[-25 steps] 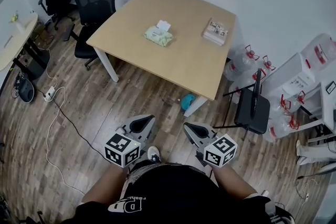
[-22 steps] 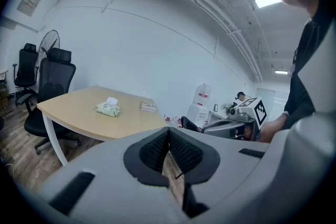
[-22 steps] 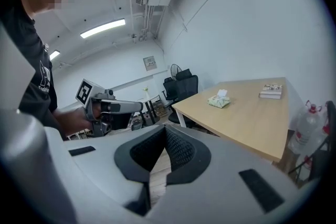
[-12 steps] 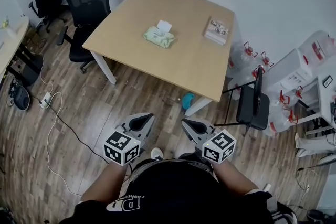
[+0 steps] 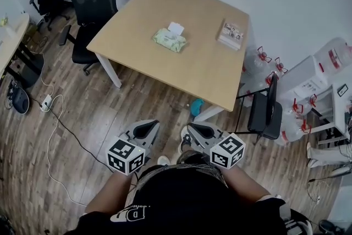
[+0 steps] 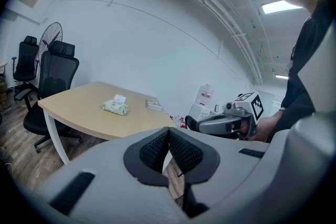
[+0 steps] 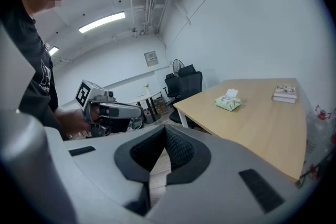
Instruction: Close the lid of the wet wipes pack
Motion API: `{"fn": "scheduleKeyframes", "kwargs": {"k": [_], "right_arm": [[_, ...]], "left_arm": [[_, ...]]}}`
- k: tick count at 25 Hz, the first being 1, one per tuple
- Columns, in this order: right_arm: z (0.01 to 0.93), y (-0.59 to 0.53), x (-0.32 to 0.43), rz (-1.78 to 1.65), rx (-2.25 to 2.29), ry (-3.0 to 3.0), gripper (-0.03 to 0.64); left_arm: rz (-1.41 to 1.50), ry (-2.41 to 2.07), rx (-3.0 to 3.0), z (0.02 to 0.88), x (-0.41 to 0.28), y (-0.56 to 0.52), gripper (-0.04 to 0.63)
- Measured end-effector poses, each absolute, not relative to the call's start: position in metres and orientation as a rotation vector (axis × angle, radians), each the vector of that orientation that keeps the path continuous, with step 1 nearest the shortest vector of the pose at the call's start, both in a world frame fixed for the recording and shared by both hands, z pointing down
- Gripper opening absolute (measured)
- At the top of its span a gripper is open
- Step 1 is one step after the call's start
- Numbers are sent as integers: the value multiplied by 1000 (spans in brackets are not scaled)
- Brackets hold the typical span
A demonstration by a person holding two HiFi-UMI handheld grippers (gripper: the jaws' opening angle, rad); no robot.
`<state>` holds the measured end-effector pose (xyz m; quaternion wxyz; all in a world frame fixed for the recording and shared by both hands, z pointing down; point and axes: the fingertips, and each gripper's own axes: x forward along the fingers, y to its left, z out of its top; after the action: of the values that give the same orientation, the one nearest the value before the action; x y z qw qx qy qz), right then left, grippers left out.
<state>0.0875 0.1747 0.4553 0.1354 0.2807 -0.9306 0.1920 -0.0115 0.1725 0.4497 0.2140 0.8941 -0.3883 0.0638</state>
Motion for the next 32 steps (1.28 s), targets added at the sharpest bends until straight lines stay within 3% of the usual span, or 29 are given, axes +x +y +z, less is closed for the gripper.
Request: {"fn": "scheduleKeyframes", "kwargs": {"k": [14, 32], "right_arm": [[460, 85, 73, 584, 768, -2770, 6], [458, -88, 102, 616, 769, -2776, 6]], "left_arm": [[207, -1169, 2431, 458, -26, 100, 17], [249, -1170, 2431, 451, 7, -68, 17]]}}
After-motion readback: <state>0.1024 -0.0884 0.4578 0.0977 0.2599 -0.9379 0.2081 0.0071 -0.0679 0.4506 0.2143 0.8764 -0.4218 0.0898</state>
